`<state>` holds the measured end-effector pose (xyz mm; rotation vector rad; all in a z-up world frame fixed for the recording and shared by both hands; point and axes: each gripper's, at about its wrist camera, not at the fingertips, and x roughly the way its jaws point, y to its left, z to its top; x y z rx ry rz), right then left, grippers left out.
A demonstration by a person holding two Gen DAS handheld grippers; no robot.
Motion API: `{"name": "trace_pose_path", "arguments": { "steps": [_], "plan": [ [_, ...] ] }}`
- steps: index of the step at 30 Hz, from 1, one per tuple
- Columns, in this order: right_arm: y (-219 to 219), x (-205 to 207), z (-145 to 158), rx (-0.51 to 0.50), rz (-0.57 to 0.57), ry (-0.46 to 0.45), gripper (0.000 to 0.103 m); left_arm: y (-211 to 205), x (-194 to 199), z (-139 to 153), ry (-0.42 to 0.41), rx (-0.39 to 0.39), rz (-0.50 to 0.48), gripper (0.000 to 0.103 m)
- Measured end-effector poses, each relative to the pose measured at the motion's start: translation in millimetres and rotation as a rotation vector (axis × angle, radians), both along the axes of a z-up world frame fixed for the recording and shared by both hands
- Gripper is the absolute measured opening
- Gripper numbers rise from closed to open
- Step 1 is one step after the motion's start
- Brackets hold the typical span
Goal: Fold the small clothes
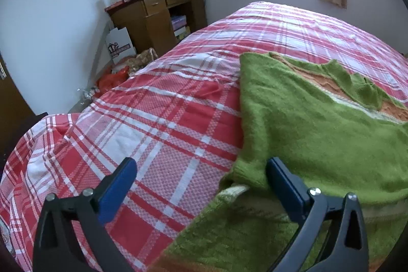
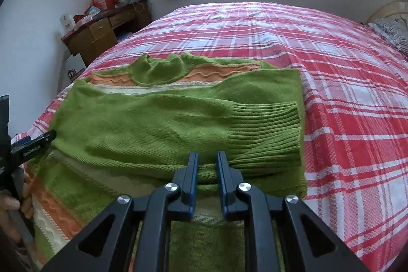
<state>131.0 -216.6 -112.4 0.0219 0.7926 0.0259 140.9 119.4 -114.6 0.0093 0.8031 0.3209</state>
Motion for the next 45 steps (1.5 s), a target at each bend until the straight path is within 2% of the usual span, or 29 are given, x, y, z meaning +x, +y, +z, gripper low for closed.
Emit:
{"name": "trace_pose_path", "arguments": {
  "steps": [5,9,10,12,14,17,19,23,33,37,41,45],
  "plan": [
    [-3.8,-5.8,6.5,0.023,-0.028,0.029,0.018,-10.1,-24.3,13.6,0.000,0.005,-0.055,0.103],
    [-11.9,-55.2,32.5,0.099,-0.057,-0.040,0.031,-10.5,-47.6,29.0,-0.021,-0.002,-0.092,0.103],
    [-12.6,-65.0,38.1,0.097,-0.057,-0.055,0.033,-10.8,-52.2,32.5,-0.027,-0.006,-0.100,0.103],
    [-14.1,-95.9,54.9,0.076,-0.053,-0.107,0.046,-13.7,-62.7,38.2,-0.036,-0.013,-0.129,0.103],
    [-15.7,-122.4,69.0,0.052,-0.051,-0.147,0.055,-18.6,-73.8,40.8,-0.048,0.000,-0.157,0.103],
    [-20.4,-163.7,87.7,0.025,-0.039,-0.193,0.056,-27.8,-93.5,41.9,-0.073,0.034,-0.199,0.103],
    [-25.1,-187.8,95.9,0.016,-0.038,-0.203,0.056,-33.0,-108.7,41.3,-0.074,0.026,-0.244,0.103],
    [-33.7,-227.2,100.3,0.005,-0.057,-0.206,0.056,-40.9,-128.0,39.6,-0.053,0.004,-0.275,0.103],
    [-27.4,-270.4,74.1,0.035,-0.030,-0.154,0.056,-57.0,-167.2,35.7,-0.033,0.000,-0.314,0.103],
    [-18.1,-285.8,65.9,0.026,0.005,-0.133,0.056,-58.5,-186.7,35.1,-0.042,0.040,-0.329,0.103],
    [-16.0,-296.7,63.6,0.044,0.020,-0.109,0.056,-54.9,-203.6,33.8,-0.040,0.034,-0.340,0.103],
    [-19.2,-311.3,67.0,0.029,0.018,-0.095,0.056,-54.9,-215.1,33.6,-0.051,0.061,-0.349,0.103]
  ]
}}
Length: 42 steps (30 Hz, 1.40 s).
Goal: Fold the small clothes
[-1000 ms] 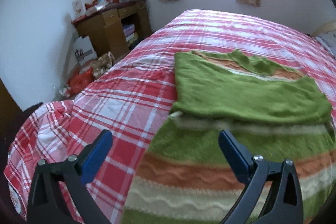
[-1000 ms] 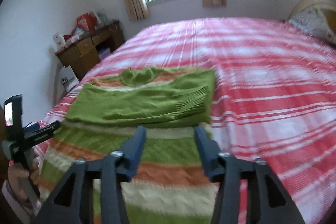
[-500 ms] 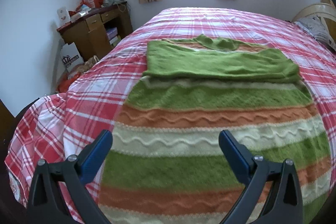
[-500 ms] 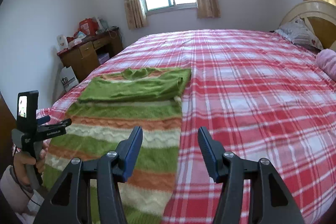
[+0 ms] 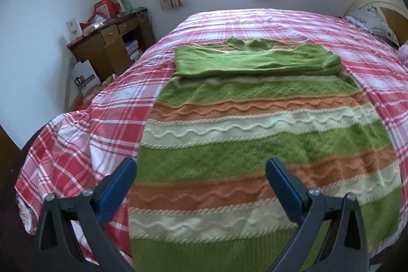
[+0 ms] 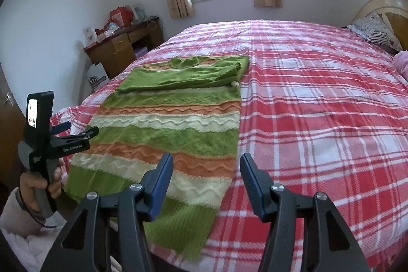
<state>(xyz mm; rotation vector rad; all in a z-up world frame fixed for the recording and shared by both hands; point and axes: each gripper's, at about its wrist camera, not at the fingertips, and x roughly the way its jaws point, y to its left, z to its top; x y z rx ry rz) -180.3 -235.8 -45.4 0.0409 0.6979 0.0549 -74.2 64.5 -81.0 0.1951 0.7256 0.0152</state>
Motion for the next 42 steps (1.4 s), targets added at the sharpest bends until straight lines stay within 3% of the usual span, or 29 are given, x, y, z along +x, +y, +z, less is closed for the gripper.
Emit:
{"name": "trace_pose_path", "arguments": {
  "steps": [6,10,21,29,31,32,33,41,42],
  "plan": [
    [0.6,-25.3,-3.7,-0.037,0.003,0.037,0.056,0.2,-14.5,1.9,-0.020,0.001,-0.028,0.103],
    [-1.4,-31.8,-22.3,0.006,0.015,0.088,0.056,2.6,-24.2,-4.9,-0.020,0.006,-0.052,0.103],
    [19.1,-18.6,-80.6,0.081,0.084,0.257,0.056,13.3,-28.7,-21.6,0.018,0.010,-0.033,0.103],
    [30.7,-6.6,-93.8,0.071,0.075,0.271,0.056,4.2,-33.1,-21.4,0.011,0.035,-0.053,0.103],
    [33.7,-7.3,-92.4,0.066,0.091,0.281,0.049,4.8,-33.1,-20.8,0.010,0.033,-0.053,0.103],
    [36.6,-7.0,-93.3,0.067,0.106,0.293,0.037,5.5,-33.0,-20.5,0.011,0.030,-0.053,0.103],
    [37.1,-6.3,-94.6,0.069,0.109,0.302,0.033,5.9,-32.5,-20.5,0.013,0.028,-0.050,0.103],
    [33.0,5.5,-100.9,0.135,0.108,0.324,0.032,2.0,-33.8,-20.4,0.016,0.039,-0.054,0.103],
    [34.0,4.8,-99.7,0.123,0.116,0.327,0.026,2.4,-33.9,-20.2,0.016,0.040,-0.056,0.103]
  ]
}}
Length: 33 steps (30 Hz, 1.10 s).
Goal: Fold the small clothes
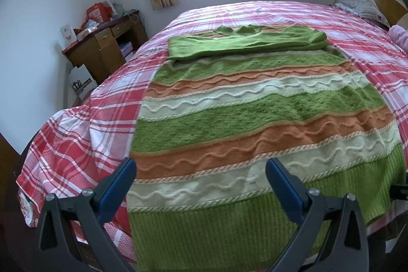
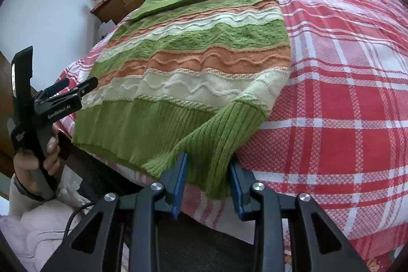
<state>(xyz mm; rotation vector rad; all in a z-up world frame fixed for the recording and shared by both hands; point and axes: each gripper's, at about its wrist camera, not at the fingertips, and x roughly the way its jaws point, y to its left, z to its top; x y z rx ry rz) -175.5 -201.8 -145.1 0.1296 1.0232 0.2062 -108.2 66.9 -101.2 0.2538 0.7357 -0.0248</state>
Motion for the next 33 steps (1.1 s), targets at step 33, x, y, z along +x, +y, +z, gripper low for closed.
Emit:
{"name": "trace_pose_path", "arguments": {
  "steps": [33],
  "plan": [
    [-36.4,82.1,60.6,-0.070,-0.186,-0.227,0.005,99.7,-7.3,-29.6,0.117,-0.178,-0.003,0.103]
  ]
}}
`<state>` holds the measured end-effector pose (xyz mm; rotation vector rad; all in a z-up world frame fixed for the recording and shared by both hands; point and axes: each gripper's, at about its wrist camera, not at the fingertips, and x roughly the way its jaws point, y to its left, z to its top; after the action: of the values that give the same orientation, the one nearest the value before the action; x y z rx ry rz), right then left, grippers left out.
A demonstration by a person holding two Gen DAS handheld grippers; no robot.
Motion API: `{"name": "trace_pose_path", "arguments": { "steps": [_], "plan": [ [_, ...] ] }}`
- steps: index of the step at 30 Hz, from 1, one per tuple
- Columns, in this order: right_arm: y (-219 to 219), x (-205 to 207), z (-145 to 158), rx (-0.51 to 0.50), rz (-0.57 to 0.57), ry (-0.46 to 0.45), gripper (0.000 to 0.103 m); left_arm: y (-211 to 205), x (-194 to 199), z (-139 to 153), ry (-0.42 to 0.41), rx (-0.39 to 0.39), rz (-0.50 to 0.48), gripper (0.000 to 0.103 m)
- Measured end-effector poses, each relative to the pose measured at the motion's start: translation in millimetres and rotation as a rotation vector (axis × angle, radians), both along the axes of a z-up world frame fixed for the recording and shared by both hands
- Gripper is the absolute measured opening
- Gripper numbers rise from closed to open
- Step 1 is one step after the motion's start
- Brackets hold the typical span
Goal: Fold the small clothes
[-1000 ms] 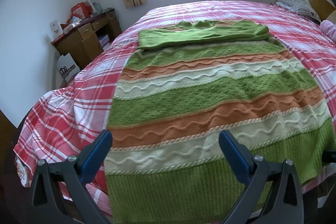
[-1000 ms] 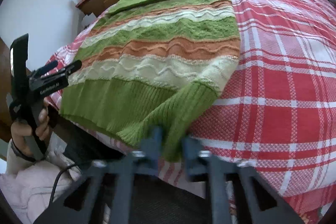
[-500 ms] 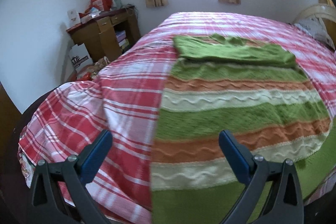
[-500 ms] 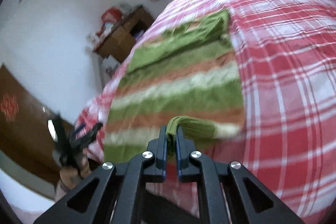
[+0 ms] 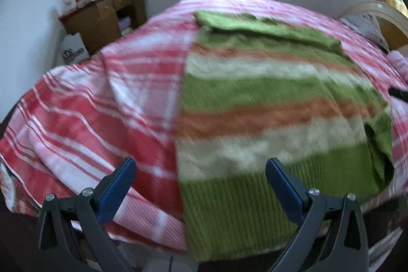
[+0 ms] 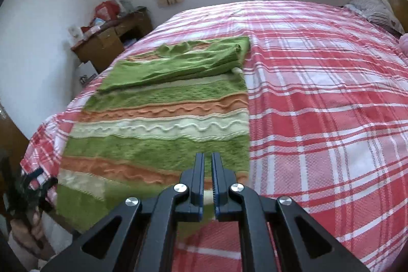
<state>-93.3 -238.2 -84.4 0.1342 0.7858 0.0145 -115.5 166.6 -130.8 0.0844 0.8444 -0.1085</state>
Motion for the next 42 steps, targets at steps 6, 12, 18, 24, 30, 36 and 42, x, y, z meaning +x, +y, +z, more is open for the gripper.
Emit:
{"name": "trace_pose_path", "arguments": {
  "steps": [6,12,18,24,30,36,42],
  "plan": [
    [-4.0,-8.0,-0.5,0.069,0.054,-0.031,0.005,-9.5,-3.9,-12.1,0.038,0.015,-0.022,0.103],
    [3.8,-30.6,9.5,0.090,0.184,-0.024,0.022,-7.2,-7.4,-27.0,0.106,-0.080,-0.062,0.083],
    [46.8,-34.9,7.0,-0.057,0.374,-0.030,0.087,-7.7,-5.9,-23.5,0.103,-0.074,-0.060,0.083],
    [101.3,-28.8,-11.6,-0.427,0.639,0.029,0.087,-5.8,-4.4,-14.8,0.083,-0.053,-0.063,0.083],
    [136.7,-24.3,-59.1,-0.817,0.887,0.149,0.067,18.2,-0.2,9.1,0.027,-0.065,-0.007,0.083],
    [135.5,-37.5,-49.0,-0.736,0.915,0.189,0.010,45.8,9.3,24.2,0.004,-0.107,0.057,0.083],
    [62.0,13.9,21.7,-0.299,0.581,0.017,0.010,62.0,29.1,43.8,-0.056,-0.088,0.081,0.084]
  ]
}}
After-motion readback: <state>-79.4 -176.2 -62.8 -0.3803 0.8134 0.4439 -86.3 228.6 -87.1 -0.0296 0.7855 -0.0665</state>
